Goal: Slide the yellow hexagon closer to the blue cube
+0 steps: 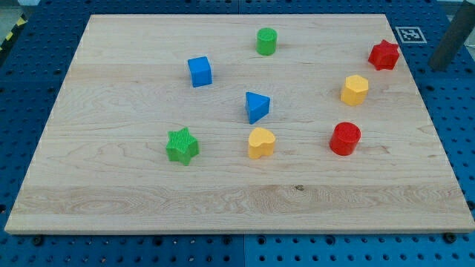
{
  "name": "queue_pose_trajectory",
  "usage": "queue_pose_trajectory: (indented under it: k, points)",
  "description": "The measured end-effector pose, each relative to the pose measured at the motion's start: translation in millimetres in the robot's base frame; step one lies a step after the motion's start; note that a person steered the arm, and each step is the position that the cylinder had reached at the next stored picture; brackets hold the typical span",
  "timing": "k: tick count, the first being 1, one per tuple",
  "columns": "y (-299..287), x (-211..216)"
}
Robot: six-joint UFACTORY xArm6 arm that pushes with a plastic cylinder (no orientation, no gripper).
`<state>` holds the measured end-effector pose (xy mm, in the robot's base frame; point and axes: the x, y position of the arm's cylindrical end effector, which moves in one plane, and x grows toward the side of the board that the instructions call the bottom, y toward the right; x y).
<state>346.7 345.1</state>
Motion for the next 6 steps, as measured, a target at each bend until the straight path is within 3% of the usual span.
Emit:
queue_pose_trajectory:
  k: [1, 2, 3, 4, 6]
  points:
    - [-19.1, 62.1]
    - [-82.2, 74.1]
    - [-88.0, 72.8]
    - [-135.4, 54.8]
    - [-250.1, 58.5]
